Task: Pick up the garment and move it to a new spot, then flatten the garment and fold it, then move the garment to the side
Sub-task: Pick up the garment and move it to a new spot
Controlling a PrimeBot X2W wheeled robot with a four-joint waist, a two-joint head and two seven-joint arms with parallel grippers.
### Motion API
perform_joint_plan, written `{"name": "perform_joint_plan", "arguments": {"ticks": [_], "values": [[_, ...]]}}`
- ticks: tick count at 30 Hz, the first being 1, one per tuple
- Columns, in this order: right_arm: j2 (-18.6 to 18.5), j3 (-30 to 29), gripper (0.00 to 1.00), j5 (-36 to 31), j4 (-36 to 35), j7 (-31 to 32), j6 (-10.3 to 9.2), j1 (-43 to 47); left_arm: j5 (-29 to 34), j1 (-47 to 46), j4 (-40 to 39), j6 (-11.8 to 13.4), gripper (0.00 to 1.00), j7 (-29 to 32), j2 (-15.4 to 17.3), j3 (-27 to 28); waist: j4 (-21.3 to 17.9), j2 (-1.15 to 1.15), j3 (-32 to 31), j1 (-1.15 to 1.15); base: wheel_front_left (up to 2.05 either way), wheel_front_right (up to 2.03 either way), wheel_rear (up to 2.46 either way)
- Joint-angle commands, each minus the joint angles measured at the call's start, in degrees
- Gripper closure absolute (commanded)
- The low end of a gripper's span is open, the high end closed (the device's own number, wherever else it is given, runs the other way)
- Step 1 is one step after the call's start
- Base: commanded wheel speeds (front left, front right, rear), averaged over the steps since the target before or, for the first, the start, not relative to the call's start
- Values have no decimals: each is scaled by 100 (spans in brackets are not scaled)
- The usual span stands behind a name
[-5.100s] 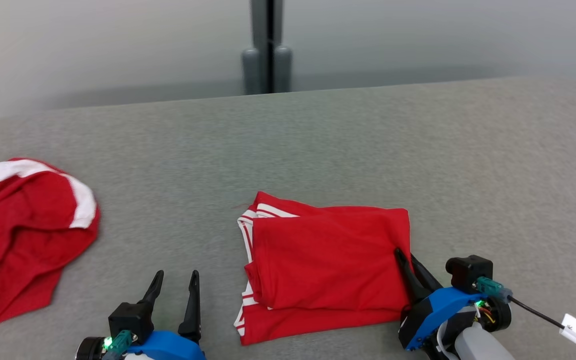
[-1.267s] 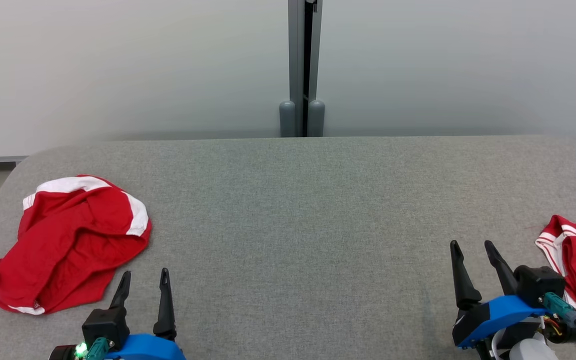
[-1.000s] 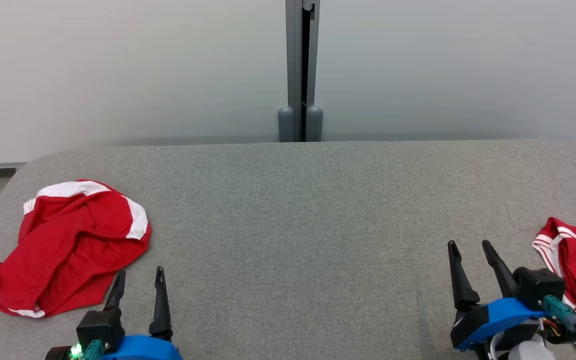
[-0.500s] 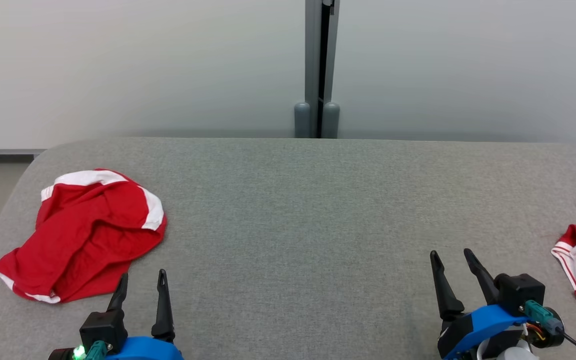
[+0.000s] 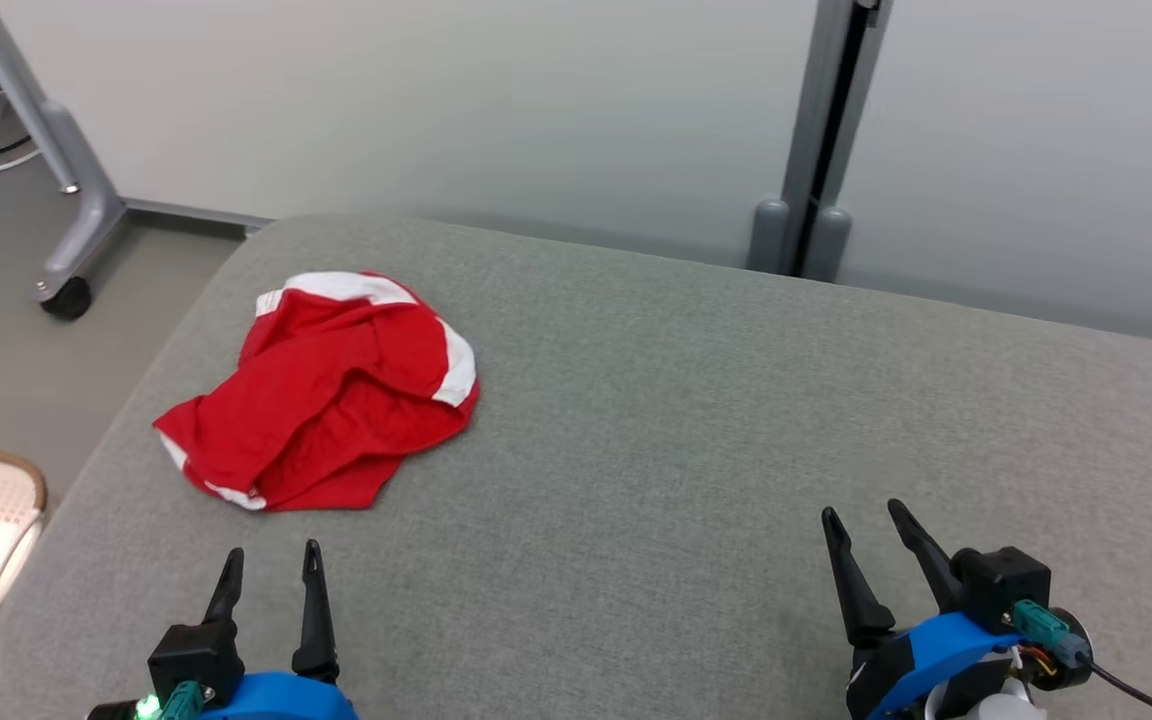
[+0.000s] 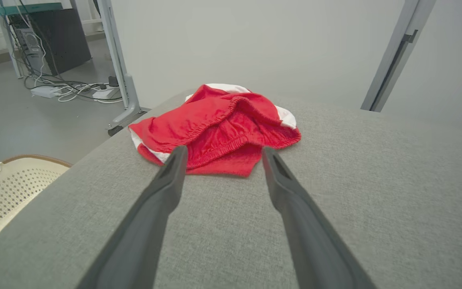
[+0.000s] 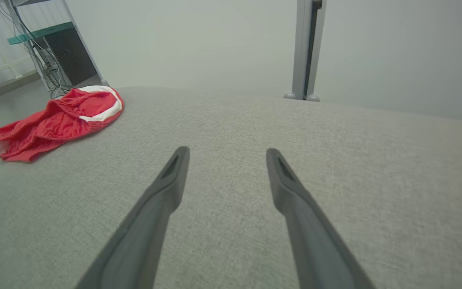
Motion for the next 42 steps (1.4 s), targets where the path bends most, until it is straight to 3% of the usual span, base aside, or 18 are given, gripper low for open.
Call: {"name": "perform_joint_plan", "arguments": {"ticks": [1,10,16,27,42], "values": [[-13,34,0,50,3,-15,-2,-84,-5,-68,-3,-7,0,-25,-2,44,248,0,155,0,0,0,0],[-13,183,0,33,34,-15,-2,-85,-52,38,0,34,0,-25,0,200,1048,0,220,0,0,0,0],[-13,264,0,20,59,-15,-1,-83,-111,132,11,75,0,-25,-2,354,1373,0,234,0,0,0,0],[-14,332,0,-42,45,-15,-2,-191,-207,62,59,98,0,-26,-1,412,1368,0,335,0,0,0,0],[-15,251,0,-637,-191,-15,-2,-622,-38,-1657,1242,-305,0,-23,70,851,591,0,1379,0,0,0,0]]}}
